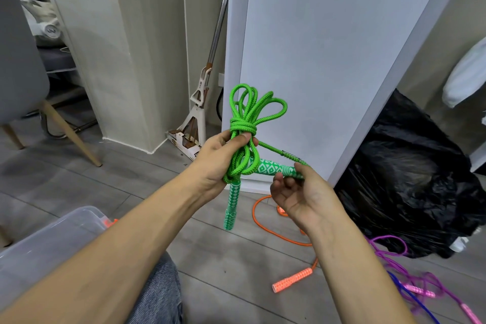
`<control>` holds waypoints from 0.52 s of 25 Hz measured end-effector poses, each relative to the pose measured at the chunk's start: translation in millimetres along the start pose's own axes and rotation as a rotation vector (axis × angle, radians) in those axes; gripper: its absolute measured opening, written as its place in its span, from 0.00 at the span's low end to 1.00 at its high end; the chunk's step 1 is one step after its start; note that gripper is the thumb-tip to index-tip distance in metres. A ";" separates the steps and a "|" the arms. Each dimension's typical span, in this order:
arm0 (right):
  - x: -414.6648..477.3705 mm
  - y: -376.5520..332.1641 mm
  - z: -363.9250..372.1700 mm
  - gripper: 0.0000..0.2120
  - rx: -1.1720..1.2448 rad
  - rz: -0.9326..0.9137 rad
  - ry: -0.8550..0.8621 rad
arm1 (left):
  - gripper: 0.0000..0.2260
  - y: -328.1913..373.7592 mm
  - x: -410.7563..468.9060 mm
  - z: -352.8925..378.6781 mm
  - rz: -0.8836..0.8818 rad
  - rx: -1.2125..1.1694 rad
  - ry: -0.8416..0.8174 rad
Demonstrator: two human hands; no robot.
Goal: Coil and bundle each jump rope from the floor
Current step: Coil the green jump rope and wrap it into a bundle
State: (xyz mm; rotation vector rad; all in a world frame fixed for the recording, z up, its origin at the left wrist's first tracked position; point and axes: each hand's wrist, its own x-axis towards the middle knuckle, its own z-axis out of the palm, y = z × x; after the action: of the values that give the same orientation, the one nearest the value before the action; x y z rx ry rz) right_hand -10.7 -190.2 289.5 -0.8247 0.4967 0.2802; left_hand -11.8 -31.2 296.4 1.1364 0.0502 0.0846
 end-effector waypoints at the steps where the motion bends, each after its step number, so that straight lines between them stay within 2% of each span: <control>1: -1.4 1.0 1.2 0.08 0.022 0.028 -0.003 | 0.05 -1.1 0.3 1.1 0.022 -0.005 0.021; 7: -8.7 1.4 4.6 0.03 0.109 0.089 -0.043 | 0.05 -6.2 0.9 5.4 0.214 0.112 0.091; 10: -10.1 3.6 7.1 0.04 0.051 0.040 -0.070 | 0.06 -5.8 -0.5 2.4 0.280 0.191 0.115; 13: -11.8 0.2 8.3 0.07 -0.085 -0.124 -0.115 | 0.09 0.2 0.0 -5.3 0.209 0.137 -0.009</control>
State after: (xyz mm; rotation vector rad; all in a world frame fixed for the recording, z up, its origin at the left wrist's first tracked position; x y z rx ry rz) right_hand -18.3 -184.3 300.3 -0.9132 0.3262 0.2338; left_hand -12.3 -26.2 294.3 1.2762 -0.0728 0.2655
